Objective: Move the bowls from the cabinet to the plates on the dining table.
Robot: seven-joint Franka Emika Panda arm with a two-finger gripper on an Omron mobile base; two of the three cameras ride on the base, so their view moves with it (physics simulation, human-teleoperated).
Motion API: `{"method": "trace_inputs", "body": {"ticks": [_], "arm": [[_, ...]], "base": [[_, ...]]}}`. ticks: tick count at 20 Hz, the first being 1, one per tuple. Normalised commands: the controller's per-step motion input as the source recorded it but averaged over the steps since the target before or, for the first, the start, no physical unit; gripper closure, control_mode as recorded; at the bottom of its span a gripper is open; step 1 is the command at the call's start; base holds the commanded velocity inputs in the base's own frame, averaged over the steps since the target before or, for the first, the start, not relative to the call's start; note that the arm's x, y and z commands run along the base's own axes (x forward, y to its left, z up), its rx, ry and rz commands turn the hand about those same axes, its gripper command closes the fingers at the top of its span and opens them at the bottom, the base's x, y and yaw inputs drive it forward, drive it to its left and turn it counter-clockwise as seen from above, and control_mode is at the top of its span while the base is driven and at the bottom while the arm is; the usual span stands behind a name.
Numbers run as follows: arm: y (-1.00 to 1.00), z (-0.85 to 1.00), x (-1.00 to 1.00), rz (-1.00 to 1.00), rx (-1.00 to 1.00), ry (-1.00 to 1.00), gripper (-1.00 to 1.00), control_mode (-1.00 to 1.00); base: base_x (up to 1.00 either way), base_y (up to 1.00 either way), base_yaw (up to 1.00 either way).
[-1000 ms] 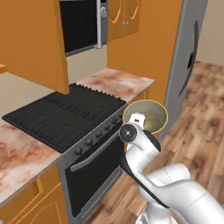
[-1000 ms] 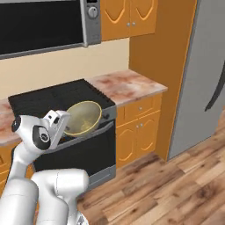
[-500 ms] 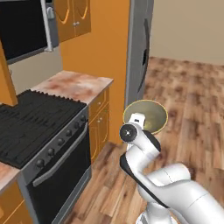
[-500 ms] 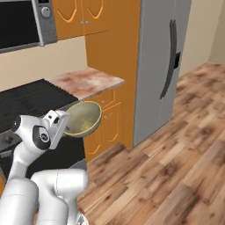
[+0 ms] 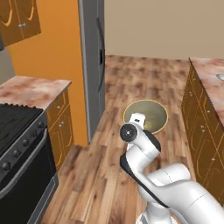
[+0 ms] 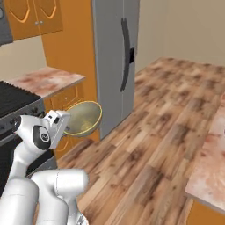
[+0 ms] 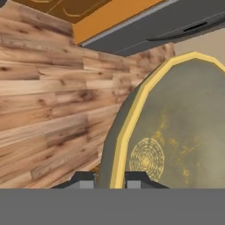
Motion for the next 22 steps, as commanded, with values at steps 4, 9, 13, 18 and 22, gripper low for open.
{"method": "trace_inputs", "body": {"ticks": [4, 9, 13, 18, 22], "arm": [[0.0, 0.0, 0.0, 0.0, 0.0, 0.0, 1.0, 1.0], [0.0, 0.0, 0.0, 0.0, 0.0, 0.0, 1.0, 1.0], [0.0, 0.0, 0.0, 0.0, 0.0, 0.0, 1.0, 1.0], [0.0, 0.0, 0.0, 0.0, 0.0, 0.0, 1.0, 1.0], [0.0, 0.0, 0.0, 0.0, 0.0, 0.0, 1.0, 1.0]], "base": [[-0.01, -0.42, -0.34], [0.08, -0.08, -0.25], [0.44, 0.01, -0.2], [0.78, 0.0, -0.15], [0.96, 0.0, -0.14]]}}
